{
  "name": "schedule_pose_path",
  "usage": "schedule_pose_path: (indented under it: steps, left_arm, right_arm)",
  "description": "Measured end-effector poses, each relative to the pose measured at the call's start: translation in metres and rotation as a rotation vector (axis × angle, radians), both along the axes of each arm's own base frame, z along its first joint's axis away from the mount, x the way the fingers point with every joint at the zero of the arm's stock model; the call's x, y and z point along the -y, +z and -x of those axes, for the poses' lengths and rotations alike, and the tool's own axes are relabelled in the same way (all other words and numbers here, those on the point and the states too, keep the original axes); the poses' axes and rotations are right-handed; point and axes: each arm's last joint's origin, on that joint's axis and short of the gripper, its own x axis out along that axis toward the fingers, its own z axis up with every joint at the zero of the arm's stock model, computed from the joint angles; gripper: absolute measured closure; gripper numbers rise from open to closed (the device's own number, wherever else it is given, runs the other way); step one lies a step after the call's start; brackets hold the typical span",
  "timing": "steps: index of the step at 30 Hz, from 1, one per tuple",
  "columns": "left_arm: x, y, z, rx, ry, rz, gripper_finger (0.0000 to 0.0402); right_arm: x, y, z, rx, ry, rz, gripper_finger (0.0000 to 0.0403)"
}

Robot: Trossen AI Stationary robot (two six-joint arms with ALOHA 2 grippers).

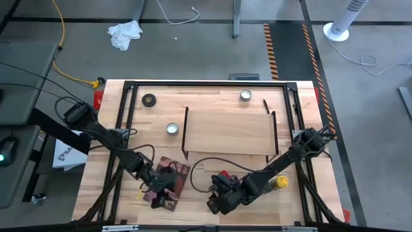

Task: Shelf spices
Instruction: Remove the transparent seasoning bottle from the shelf

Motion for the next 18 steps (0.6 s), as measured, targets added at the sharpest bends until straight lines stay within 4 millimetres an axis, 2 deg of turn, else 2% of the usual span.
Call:
schedule_pose_path:
  steps: [3,7,14,18]
  left_arm:
    - [0.002,-0.003,0.000,-0.015,0.001,-0.002,0.0206]
    - [0.001,-0.003,0.000,-0.013,0.014,-0.004,0.0206]
    - [0.000,-0.003,-0.001,-0.019,0.030,0.006,0.0206]
    - [0.001,-0.003,-0.001,-0.028,0.041,0.028,0.0206]
  right_arm:
    - [0.005,-0.009,-0.003,-0.029,-0.069,0.000,0.0171]
    - [0.012,-0.011,-0.007,-0.036,-0.094,0.013,0.0171]
    - [0.033,-0.016,-0.002,-0.193,-0.103,0.085,0.0171]
    - [0.032,-0.012,-0.004,-0.187,-0.091,0.040,0.0171]
